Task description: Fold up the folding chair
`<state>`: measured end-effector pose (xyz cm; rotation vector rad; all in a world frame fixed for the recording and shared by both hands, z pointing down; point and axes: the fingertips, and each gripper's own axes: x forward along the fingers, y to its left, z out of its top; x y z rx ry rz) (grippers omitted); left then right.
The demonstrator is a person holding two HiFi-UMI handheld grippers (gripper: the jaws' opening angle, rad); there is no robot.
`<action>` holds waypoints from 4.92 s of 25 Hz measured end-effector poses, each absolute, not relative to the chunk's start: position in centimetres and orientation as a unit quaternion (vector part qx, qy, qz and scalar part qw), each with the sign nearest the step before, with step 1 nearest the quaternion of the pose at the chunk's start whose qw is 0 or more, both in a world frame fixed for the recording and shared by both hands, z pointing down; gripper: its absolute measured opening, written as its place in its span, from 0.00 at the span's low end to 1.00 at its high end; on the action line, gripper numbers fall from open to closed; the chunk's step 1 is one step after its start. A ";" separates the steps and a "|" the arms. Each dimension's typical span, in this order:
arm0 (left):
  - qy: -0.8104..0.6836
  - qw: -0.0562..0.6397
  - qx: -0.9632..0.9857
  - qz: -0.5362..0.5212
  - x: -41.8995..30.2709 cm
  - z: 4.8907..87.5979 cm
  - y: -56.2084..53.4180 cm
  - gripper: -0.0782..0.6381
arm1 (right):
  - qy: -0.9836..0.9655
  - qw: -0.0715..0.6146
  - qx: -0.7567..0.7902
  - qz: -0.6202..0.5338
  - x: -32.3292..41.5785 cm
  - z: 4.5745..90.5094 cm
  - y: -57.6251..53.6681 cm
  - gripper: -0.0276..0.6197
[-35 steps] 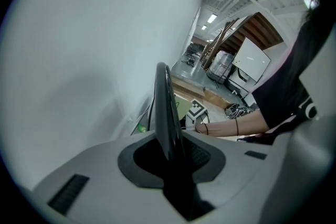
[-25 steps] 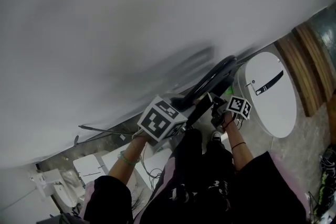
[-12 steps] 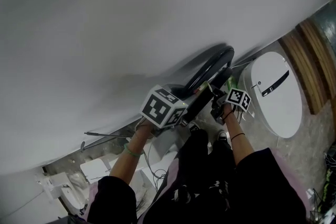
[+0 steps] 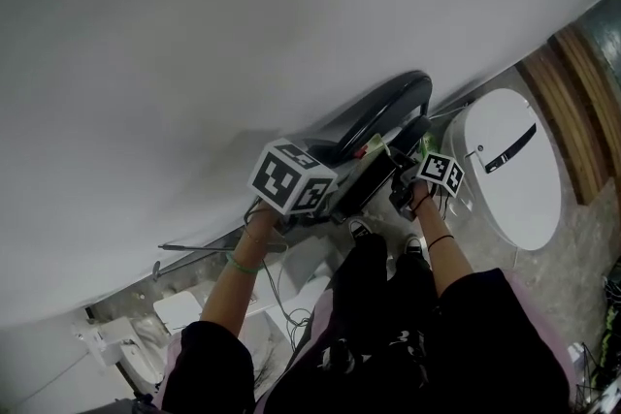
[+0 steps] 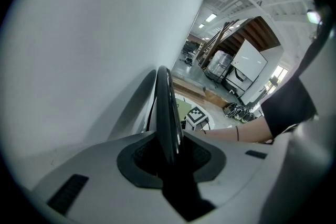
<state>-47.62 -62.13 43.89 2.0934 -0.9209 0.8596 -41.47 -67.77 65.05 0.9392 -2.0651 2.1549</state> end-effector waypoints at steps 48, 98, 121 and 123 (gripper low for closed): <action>-0.654 0.281 0.672 0.205 -42.8 41.3 -48.5 0.12 | -0.865 0.144 0.178 0.447 -29.9 50.0 -52.9 0.11; -0.563 0.369 0.737 0.060 -18.8 42.3 -3.4 0.11 | -0.890 0.118 0.252 0.361 -12.7 44.4 -8.9 0.08; -0.552 0.417 0.716 0.092 1.2 45.7 15.4 0.11 | -0.872 0.097 0.257 0.406 7.1 45.6 9.5 0.08; -0.555 0.416 0.716 0.081 0.1 45.4 16.2 0.11 | -0.876 0.096 0.250 0.400 5.9 45.0 10.8 0.08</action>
